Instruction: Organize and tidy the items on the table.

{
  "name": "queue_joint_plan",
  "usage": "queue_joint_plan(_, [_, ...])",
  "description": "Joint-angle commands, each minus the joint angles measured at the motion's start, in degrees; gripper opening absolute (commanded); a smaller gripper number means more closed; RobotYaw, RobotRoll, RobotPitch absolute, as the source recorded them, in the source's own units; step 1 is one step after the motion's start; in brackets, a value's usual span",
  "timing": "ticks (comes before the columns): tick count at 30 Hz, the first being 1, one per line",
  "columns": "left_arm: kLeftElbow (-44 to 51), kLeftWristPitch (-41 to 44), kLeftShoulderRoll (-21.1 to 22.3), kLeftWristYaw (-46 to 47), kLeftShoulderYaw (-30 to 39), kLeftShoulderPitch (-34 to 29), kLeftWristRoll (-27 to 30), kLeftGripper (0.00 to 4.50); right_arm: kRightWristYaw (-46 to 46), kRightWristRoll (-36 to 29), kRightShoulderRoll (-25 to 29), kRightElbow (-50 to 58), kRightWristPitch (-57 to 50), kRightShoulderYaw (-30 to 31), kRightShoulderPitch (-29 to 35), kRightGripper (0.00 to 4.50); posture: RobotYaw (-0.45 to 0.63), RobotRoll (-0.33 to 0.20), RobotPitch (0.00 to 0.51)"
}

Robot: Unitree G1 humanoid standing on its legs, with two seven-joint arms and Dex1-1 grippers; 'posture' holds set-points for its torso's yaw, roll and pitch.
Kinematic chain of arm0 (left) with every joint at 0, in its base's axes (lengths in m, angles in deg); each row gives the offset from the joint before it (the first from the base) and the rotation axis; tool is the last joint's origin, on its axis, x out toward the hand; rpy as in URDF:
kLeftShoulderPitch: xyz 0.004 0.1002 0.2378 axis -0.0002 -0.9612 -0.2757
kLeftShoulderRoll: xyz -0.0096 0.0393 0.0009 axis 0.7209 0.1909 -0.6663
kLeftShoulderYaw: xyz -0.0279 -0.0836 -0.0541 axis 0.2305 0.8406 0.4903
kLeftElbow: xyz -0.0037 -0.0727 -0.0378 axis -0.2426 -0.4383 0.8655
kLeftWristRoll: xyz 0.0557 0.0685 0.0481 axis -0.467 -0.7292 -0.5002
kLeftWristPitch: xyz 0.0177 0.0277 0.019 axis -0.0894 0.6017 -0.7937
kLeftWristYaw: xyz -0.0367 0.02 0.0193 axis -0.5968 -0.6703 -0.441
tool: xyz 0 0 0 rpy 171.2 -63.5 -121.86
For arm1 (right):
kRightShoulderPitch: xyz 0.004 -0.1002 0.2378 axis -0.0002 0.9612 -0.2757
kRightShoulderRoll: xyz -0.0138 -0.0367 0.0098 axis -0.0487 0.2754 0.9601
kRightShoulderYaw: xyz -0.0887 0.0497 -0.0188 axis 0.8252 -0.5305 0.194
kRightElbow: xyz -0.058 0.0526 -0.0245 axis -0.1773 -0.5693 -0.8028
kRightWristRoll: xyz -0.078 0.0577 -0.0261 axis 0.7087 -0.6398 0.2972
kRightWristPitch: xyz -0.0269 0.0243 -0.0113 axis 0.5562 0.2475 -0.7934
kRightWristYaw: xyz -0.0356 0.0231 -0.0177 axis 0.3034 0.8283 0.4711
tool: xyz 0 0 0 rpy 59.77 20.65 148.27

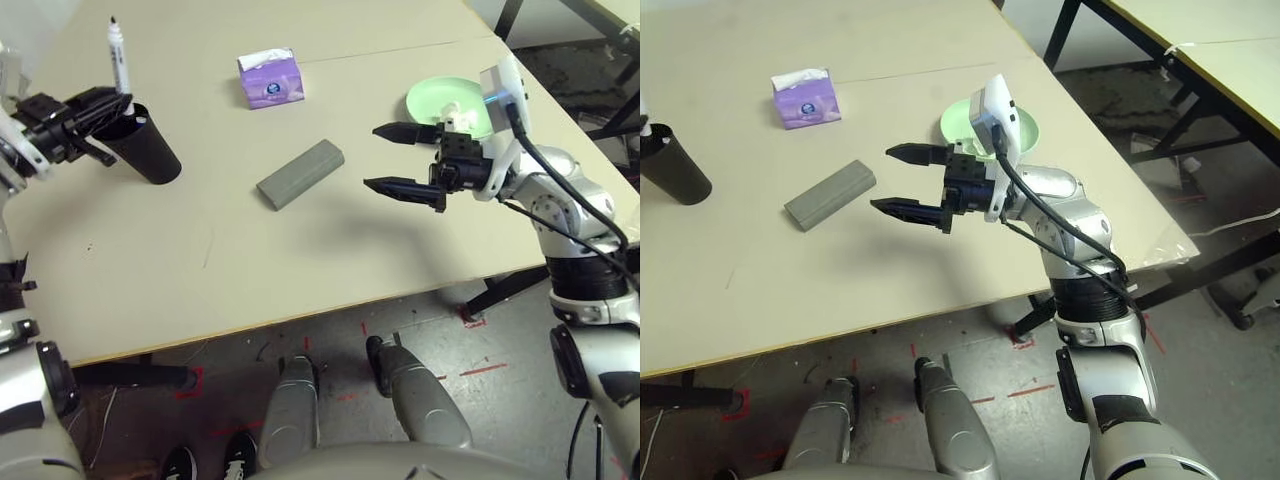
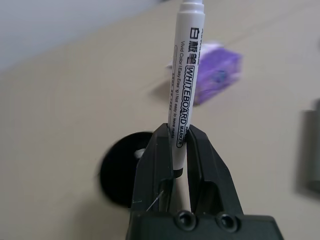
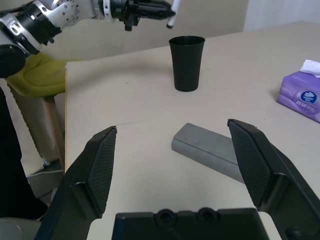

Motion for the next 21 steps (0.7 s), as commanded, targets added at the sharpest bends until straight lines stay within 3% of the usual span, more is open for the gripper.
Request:
queue_joint_plan(1, [-2.6,-2.4,0.8,3.0,0.8,0.9,-1.0,0.28,0.9,1.7,0.9,-0.9,1.4,1.2,0.5,4.50,-0.09,0.000,0.231])
queue_joint_plan(9, [-8.1,-7.0,0.4,6.5,-0.4,5.0,-1.9,0.28,-0.7,2.7,1.0,-1.2,2.4,0.7,2.1,4.50,-0.10,0.000,0.228])
queue_joint_plan(21, [-10.8,-10.6,-1.8,10.0,-0.8,5.8,-1.9,0.28,-6.6,3.8,1.2,-0.3,1.4,-0.7,3.0,4.50,-0.12,0.000,0.225])
